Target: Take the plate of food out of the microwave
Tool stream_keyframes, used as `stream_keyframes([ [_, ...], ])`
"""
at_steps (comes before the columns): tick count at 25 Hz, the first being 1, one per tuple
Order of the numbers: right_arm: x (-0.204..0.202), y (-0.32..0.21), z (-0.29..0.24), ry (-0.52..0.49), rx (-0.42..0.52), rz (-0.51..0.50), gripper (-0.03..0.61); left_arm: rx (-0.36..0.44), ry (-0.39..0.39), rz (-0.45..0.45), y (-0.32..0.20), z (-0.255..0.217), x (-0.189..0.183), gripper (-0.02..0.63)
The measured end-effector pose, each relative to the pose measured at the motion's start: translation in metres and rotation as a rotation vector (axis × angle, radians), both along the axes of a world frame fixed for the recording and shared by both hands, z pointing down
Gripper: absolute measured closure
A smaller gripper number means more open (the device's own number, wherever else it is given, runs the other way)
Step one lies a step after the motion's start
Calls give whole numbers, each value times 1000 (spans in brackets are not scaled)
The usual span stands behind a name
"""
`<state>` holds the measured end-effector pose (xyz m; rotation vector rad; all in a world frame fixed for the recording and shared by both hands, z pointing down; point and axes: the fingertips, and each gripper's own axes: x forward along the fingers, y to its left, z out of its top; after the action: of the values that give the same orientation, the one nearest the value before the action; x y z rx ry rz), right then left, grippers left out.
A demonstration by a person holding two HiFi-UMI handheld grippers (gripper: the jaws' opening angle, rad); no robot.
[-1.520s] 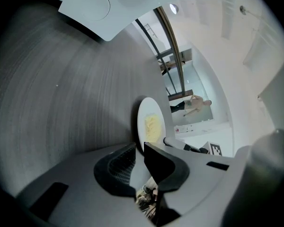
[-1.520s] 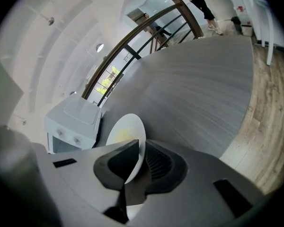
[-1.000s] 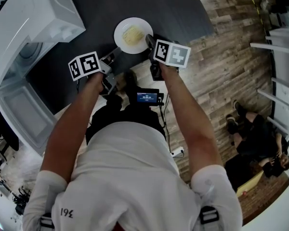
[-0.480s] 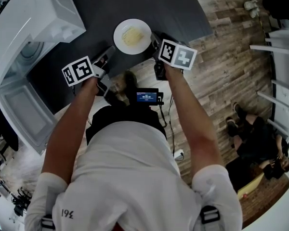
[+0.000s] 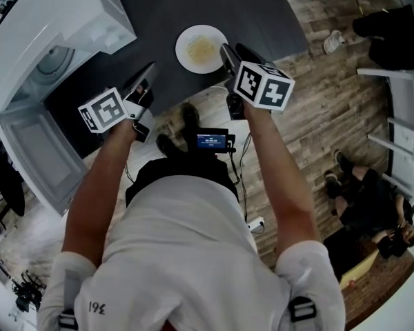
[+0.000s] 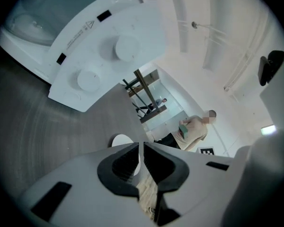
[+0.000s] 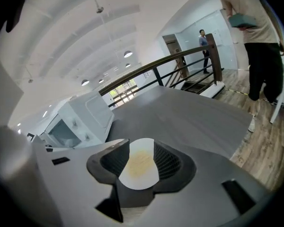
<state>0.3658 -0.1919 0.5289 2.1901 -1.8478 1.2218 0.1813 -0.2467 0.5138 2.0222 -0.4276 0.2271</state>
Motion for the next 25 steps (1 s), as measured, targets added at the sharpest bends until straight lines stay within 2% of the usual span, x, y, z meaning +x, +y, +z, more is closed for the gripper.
stream_keyframes([
  [3,-20,3,-21,4,35,-24,428,23,24,-18,4,-22,-19,580],
  [7,-40,10,-50,-37,93,-41,432,73,120,-11,15,-61,-31,580],
  [9,-47,17,-65,-40,113,-46,518,123,171,11,22,-82,-34,580],
  [12,-60,28,-84,-8,129,-71,577,182,221,42,36,-109,-45,580],
  [15,-80,40,-102,19,144,-96,577,220,248,58,50,-126,-64,580],
  [21,-116,63,-137,66,193,-134,577,250,302,88,79,-156,-93,580],
  [25,-147,77,-156,72,227,-159,577,272,327,100,100,-173,-126,580],
])
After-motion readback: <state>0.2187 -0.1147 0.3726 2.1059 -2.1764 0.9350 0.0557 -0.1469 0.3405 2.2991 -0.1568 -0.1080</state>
